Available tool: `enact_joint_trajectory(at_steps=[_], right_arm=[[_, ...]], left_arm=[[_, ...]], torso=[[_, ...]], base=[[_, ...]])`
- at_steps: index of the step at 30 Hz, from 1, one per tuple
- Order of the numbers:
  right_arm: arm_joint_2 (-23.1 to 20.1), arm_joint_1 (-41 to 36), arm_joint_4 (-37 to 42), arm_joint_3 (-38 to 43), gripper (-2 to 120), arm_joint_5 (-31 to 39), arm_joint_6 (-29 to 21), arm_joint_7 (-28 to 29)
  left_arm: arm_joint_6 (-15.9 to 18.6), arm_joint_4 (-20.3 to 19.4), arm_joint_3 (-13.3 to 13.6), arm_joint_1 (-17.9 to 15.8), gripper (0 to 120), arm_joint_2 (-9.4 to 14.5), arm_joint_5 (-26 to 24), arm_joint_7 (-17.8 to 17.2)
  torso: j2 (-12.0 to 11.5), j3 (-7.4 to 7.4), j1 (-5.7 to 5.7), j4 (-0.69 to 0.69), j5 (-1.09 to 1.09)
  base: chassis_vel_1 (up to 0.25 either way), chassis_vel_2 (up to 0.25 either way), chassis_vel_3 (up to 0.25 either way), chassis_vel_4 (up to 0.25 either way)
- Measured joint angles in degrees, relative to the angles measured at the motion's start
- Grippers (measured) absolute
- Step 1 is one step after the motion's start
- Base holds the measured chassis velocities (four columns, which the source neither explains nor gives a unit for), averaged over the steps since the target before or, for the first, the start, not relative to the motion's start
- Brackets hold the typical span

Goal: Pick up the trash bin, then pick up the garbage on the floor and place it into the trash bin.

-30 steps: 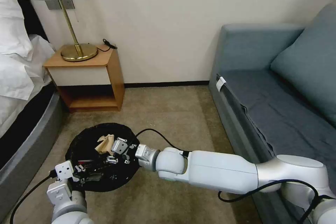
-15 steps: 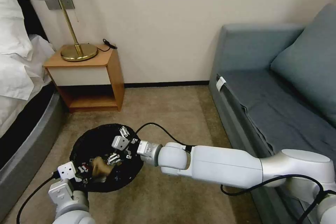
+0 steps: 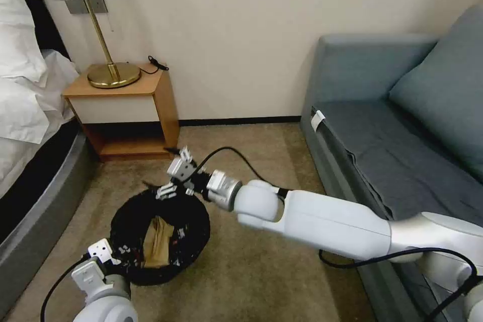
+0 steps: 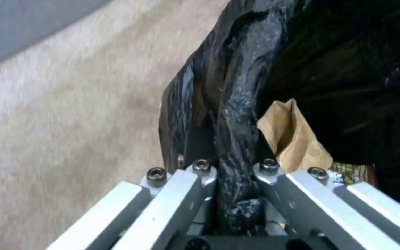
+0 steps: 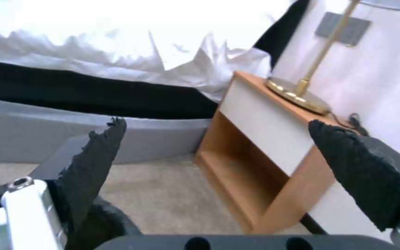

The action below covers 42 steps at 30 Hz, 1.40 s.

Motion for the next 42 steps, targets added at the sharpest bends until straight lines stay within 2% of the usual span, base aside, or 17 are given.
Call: enact_joint_trajectory(at_steps=[5,8,15,19,22,24,25,28,29,34,35,39,40,42], right_arm=[[-1.6,-0.7,1.0,0.7,100,0.0,0.0,0.1],[-3.7,-2.6,2.1,2.5,100,-0.5,0.0,0.1],[-5.5,-4.9,3.1,4.8,100,-0.9,0.1,0.2],[-6.2,-6.6,3.5,6.2,100,-1.1,0.1,0.2],[-6.6,-7.9,3.8,7.4,100,-1.2,0.1,0.2],[-7.0,-9.6,4.2,9.1,100,-1.2,0.1,0.1],[-7.0,-9.6,4.2,9.1,100,-1.2,0.1,0.1],[-7.8,-12.1,4.7,11.3,100,-1.1,-0.1,0.1],[-7.8,-12.1,4.7,11.3,100,-1.1,-0.1,0.1],[-8.8,-15.9,5.8,15.3,100,-1.0,-0.4,0.3],[-8.8,-15.9,5.8,15.3,100,-1.0,-0.4,0.3],[-9.2,-19.0,7.0,19.4,100,-1.0,-0.9,0.5],[-9.2,-19.0,7.0,19.4,100,-1.0,-0.9,0.5],[-9.4,-20.9,7.9,21.6,100,-0.9,-1.3,1.3]], left_arm=[[0.5,1.8,-0.8,-0.8,3,0.2,-2.9,-1.0],[1.0,4.8,-2.2,-2.0,3,0.7,-8.7,-1.9],[1.2,5.9,-3.2,-2.5,3,0.8,-11.4,-2.9],[1.3,5.8,-3.4,-2.3,3,0.9,-11.3,-2.6],[1.2,5.4,-3.6,-1.8,5,0.9,-10.2,-1.2],[-0.2,4.9,-3.8,-1.0,15,1.0,-6.7,1.9],[-0.2,4.9,-3.8,-1.0,15,1.0,-6.7,1.9],[-3.3,4.1,-4.0,0.2,30,1.1,-0.2,6.3],[-3.3,4.1,-4.0,0.2,30,1.1,-0.2,6.3],[-6.6,2.5,-4.1,1.6,52,1.2,5.0,10.0],[-6.6,2.5,-4.1,1.6,52,1.2,5.0,10.0],[-10.5,0.7,-4.3,3.3,70,1.3,8.8,13.1],[-10.5,0.7,-4.3,3.3,70,1.3,8.8,13.1],[-12.8,-0.1,-4.7,4.3,78,1.4,11.1,15.7]], torso=[[0.0,0.0,0.0,-0.01,-0.01],[0.0,0.0,0.0,0.0,0.0],[0.0,0.0,0.0,0.01,0.03],[0.0,0.0,0.0,0.0,0.0],[0.0,0.0,0.0,0.0,-0.03],[0.0,0.0,0.0,0.0,-0.05],[0.0,0.0,0.0,0.0,-0.05],[0.0,0.0,0.0,0.0,-0.02],[0.0,0.0,0.0,0.0,-0.02],[0.0,0.0,0.0,-0.01,-0.01],[0.0,0.0,0.0,-0.01,-0.01],[0.0,0.0,0.0,0.0,-0.01],[0.0,0.0,0.0,0.0,-0.01],[0.0,0.0,0.0,0.0,0.0]], base=[[0.0,0.0,0.0,0.0],[0.0,0.0,0.0,0.0],[0.0,0.0,0.0,0.0],[0.0,0.0,0.0,0.0],[0.0,0.0,0.0,0.0],[0.0,0.0,0.0,0.0],[0.0,0.0,0.0,0.0],[0.0,0.0,0.0,0.0],[0.0,0.0,0.0,0.0],[0.0,0.0,0.0,0.0],[0.0,0.0,0.0,0.0],[0.0,0.0,0.0,0.0],[0.0,0.0,0.0,0.0],[0.0,0.0,0.0,0.0]])
